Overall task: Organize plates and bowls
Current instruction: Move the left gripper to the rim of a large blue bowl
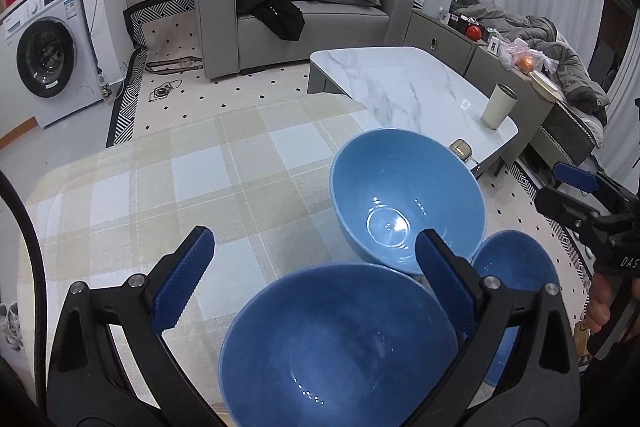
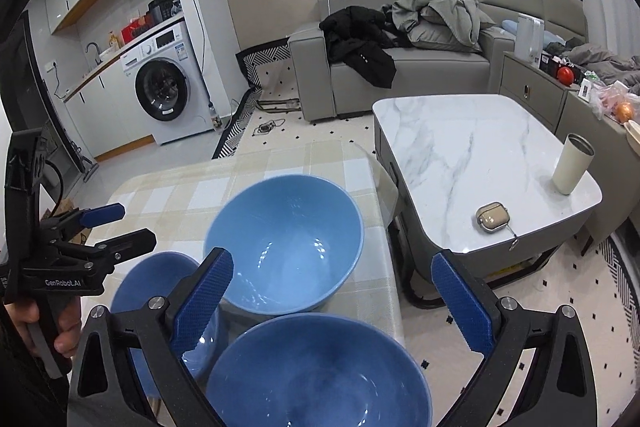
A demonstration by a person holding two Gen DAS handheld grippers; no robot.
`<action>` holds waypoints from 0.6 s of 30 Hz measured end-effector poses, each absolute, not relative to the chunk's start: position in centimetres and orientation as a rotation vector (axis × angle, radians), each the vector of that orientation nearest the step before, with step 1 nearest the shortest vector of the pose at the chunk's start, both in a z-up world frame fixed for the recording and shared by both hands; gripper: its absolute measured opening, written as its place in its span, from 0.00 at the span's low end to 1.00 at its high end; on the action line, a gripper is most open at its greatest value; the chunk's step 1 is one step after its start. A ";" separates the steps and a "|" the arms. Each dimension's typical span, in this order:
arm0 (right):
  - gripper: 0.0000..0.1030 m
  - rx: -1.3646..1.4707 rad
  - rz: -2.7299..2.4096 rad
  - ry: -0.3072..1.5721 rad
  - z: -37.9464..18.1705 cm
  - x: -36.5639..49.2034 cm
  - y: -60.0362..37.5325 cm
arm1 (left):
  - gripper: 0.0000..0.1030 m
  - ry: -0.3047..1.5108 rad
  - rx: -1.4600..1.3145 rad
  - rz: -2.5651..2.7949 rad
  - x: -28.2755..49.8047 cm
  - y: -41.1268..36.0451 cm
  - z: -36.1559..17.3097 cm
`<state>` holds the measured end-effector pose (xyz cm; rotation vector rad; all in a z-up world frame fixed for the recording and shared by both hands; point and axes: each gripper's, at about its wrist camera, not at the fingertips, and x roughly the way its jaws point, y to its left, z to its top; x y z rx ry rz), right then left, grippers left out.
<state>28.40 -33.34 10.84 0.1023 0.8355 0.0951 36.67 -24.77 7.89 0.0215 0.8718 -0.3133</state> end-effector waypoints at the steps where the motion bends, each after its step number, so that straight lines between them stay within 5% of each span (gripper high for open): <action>1: 0.99 0.105 0.096 0.846 10.4 28.9 -33.4 | 0.98 0.873 0.028 -0.314 37.1 -25.1 7.6; 5: 0.93 0.121 0.101 0.891 8.5 30.8 -33.8 | 0.96 0.887 0.038 -0.314 38.8 -26.0 6.5; 8: 0.75 0.126 0.097 0.942 6.7 32.2 -34.0 | 0.89 0.907 0.031 -0.319 39.9 -26.5 5.4; 18: 0.63 0.116 0.101 1.017 3.1 34.3 -34.1 | 0.62 0.971 0.041 -0.348 42.8 -28.1 2.2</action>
